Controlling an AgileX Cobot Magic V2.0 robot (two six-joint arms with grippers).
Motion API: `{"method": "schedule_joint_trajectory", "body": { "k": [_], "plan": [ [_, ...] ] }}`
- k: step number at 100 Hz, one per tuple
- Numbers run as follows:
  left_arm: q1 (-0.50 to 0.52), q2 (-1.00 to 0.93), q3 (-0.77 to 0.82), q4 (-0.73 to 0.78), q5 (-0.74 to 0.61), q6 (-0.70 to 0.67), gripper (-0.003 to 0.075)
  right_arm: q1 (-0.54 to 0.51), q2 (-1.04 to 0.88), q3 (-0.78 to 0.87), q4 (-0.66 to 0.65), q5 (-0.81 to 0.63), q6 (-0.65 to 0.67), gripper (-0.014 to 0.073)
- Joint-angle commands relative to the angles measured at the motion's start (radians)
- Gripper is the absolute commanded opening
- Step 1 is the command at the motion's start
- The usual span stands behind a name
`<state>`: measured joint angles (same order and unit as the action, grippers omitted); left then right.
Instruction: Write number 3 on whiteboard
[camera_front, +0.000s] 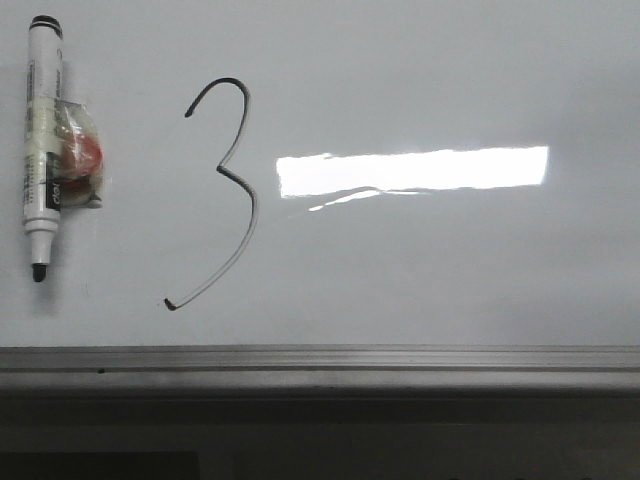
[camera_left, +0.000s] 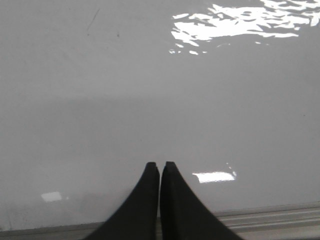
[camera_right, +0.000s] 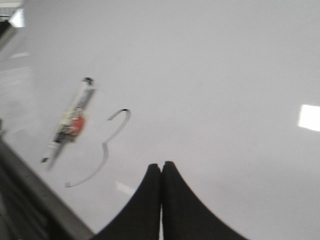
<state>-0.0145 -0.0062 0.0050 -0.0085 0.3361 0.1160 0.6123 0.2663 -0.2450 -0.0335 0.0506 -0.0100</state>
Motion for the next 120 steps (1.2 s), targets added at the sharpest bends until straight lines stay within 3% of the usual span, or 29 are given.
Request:
{"method": "schedule_joint_trajectory", "body": {
  "k": [1, 16, 47, 59, 87, 120],
  "plan": [
    [0.000, -0.025, 0.033, -0.001, -0.046, -0.008, -0.0020, -0.130, 0.007, 0.002, -0.015, -0.137, 0.002, -0.0066],
    [0.000, -0.025, 0.033, -0.001, -0.046, -0.008, -0.0020, -0.346, -0.005, 0.076, 0.008, -0.188, 0.010, -0.0066],
    [0.000, -0.025, 0.033, -0.001, -0.046, -0.008, -0.0020, -0.580, -0.201, 0.219, 0.027, -0.067, 0.010, -0.0066],
    [0.000, -0.025, 0.033, -0.001, -0.046, -0.008, -0.0020, -0.612, -0.295, 0.267, 0.027, 0.020, 0.010, -0.0066],
    [0.000, -0.023, 0.033, -0.001, -0.046, -0.008, -0.0020, -0.620, -0.290, 0.280, 0.004, 0.269, 0.010, -0.0066],
    [0.000, -0.023, 0.033, -0.001, -0.048, -0.008, -0.0020, -0.620, -0.290, 0.280, 0.004, 0.268, 0.010, -0.0066]
  ]
}}
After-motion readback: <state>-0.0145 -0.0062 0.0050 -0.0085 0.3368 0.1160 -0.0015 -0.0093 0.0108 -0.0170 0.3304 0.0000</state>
